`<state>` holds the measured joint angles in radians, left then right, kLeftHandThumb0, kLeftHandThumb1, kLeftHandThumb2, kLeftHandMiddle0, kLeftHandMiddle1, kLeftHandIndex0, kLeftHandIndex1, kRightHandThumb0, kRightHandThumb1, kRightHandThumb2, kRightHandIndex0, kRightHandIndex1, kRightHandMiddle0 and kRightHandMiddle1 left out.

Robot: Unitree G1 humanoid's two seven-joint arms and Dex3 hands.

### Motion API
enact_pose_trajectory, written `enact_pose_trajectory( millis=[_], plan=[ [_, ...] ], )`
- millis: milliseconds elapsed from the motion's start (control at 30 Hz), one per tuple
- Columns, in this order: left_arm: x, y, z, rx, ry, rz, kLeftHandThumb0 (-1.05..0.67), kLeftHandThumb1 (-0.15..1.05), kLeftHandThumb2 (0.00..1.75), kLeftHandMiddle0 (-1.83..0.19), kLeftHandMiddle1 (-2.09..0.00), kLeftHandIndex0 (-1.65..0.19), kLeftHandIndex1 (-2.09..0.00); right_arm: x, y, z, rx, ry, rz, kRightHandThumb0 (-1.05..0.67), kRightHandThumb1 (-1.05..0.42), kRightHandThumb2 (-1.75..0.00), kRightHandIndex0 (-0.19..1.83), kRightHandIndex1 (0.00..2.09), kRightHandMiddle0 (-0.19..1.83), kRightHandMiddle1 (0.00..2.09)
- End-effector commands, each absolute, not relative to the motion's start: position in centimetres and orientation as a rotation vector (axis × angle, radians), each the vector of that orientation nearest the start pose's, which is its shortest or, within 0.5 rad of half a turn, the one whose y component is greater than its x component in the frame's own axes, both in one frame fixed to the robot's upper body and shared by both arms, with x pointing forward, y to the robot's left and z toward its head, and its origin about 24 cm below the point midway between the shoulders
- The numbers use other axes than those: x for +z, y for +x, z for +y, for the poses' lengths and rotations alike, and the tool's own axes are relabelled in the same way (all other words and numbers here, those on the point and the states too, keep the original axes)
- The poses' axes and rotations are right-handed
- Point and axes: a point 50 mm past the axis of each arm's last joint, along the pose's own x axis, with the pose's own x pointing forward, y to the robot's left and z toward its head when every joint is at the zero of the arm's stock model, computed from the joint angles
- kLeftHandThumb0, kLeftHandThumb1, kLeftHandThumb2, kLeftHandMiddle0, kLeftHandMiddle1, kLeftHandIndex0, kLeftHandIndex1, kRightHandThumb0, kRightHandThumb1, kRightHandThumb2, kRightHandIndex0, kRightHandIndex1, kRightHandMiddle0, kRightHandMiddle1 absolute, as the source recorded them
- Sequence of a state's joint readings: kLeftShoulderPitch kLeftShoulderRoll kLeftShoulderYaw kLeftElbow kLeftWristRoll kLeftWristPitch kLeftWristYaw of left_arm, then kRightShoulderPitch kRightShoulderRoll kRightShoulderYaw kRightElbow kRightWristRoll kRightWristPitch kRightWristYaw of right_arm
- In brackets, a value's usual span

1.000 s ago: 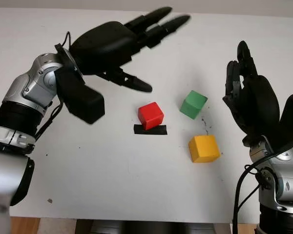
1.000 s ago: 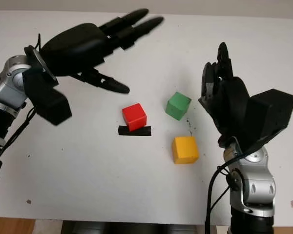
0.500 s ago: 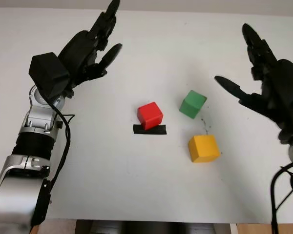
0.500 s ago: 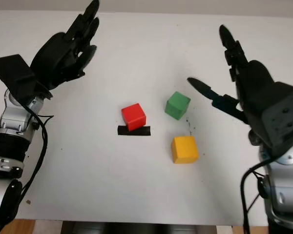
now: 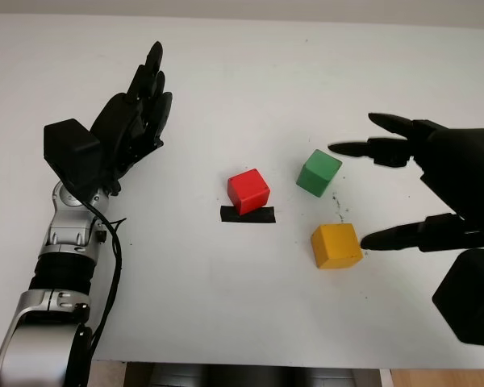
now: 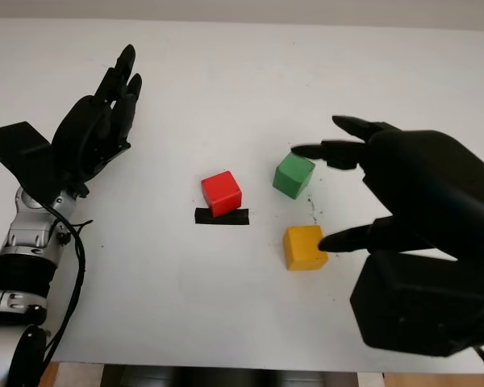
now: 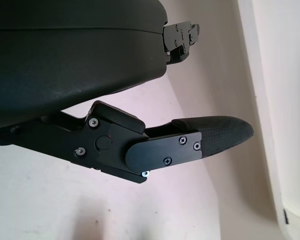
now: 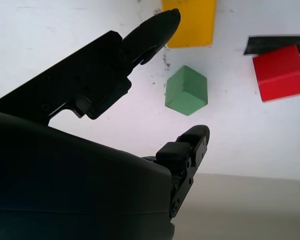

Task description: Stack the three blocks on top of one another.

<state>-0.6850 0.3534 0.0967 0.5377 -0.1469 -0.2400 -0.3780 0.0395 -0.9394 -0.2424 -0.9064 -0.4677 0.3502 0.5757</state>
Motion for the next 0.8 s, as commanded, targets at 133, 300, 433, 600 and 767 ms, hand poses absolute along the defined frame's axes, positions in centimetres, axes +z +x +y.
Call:
enact_pose_trajectory(
  millis=[133, 300, 433, 600, 767],
  plan=[
    [17.4, 36.3, 19.8, -0.239, 0.169, -0.425, -0.77, 1.05, 0.59, 0.19, -0.01, 0.19, 0.0, 23.0, 18.4, -19.3, 0.279, -1.549, -0.292, -0.65, -0.67, -0.06, 0.22, 0.04, 0.65, 0.05],
    [17.3, 36.0, 19.8, -0.232, 0.162, -0.428, -0.77, 1.05, 0.59, 0.19, 0.0, 0.19, 0.0, 22.1, 18.6, -19.3, 0.298, -1.573, -0.291, -0.67, -0.67, -0.05, 0.23, 0.05, 0.7, 0.07],
    [17.1, 35.9, 19.9, -0.232, 0.147, -0.425, -0.76, 1.05, 0.6, 0.19, 0.0, 0.19, 0.0, 21.3, 19.0, -19.5, 0.33, -1.584, -0.248, -0.69, -0.68, -0.06, 0.19, 0.04, 0.69, 0.05],
    [17.1, 35.9, 19.7, -0.235, 0.151, -0.417, -0.76, 1.05, 0.6, 0.19, 0.0, 0.19, 0.0, 20.3, 19.4, -19.5, 0.342, -1.551, -0.234, -0.7, -0.69, -0.06, 0.18, 0.04, 0.68, 0.05],
    [17.0, 36.0, 19.5, -0.236, 0.152, -0.418, -0.77, 1.05, 0.58, 0.19, 0.0, 0.19, 0.0, 19.5, 19.7, -19.5, 0.362, -1.521, -0.223, -0.7, -0.7, -0.06, 0.16, 0.04, 0.67, 0.05]
  ],
)
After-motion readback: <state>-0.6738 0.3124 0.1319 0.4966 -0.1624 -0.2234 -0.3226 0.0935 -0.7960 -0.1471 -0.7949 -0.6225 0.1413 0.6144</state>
